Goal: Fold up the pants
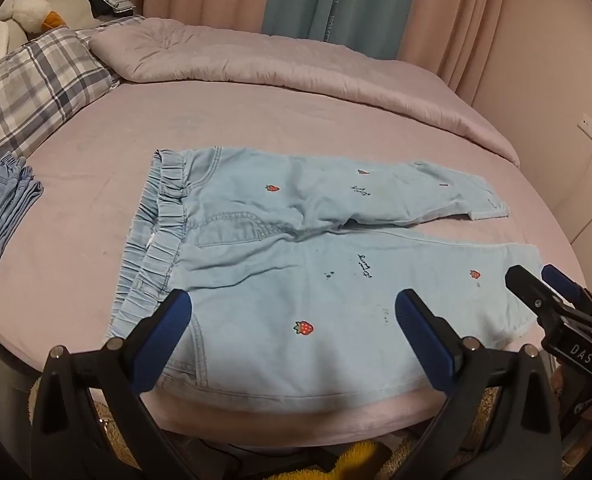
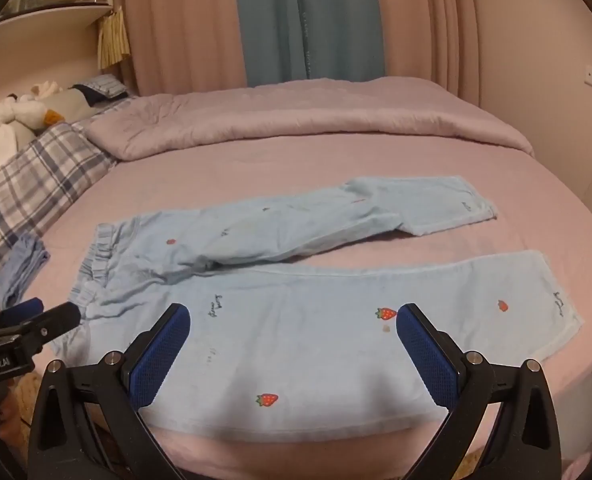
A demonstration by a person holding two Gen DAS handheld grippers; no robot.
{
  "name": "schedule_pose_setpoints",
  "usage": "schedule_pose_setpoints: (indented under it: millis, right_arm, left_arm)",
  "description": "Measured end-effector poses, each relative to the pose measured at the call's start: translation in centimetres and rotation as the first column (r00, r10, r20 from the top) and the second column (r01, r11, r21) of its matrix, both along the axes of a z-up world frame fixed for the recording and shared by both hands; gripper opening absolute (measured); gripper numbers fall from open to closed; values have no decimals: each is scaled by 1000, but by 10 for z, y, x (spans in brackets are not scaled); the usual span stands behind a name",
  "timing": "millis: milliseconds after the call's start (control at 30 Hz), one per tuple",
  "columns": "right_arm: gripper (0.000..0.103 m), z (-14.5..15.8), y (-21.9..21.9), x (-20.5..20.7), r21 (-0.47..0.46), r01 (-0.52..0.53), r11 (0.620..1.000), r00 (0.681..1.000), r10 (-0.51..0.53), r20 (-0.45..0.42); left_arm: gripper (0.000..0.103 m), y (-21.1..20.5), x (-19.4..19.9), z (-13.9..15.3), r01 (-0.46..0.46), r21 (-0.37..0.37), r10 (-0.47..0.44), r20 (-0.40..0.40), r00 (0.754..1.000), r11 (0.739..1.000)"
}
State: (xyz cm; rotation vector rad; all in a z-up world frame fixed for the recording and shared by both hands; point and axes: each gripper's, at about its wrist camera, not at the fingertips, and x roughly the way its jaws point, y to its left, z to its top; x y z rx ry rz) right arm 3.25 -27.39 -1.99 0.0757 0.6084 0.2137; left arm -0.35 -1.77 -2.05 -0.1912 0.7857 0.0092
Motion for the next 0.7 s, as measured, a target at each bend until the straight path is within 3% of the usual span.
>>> schedule_pose_setpoints:
  millis: [700]
  right_arm:
    - [102,-7,-8,7,30,17,999,997,-15,-73]
  left_arm:
    - [101,-9,2,-10,43,5,-43,-30,999,999]
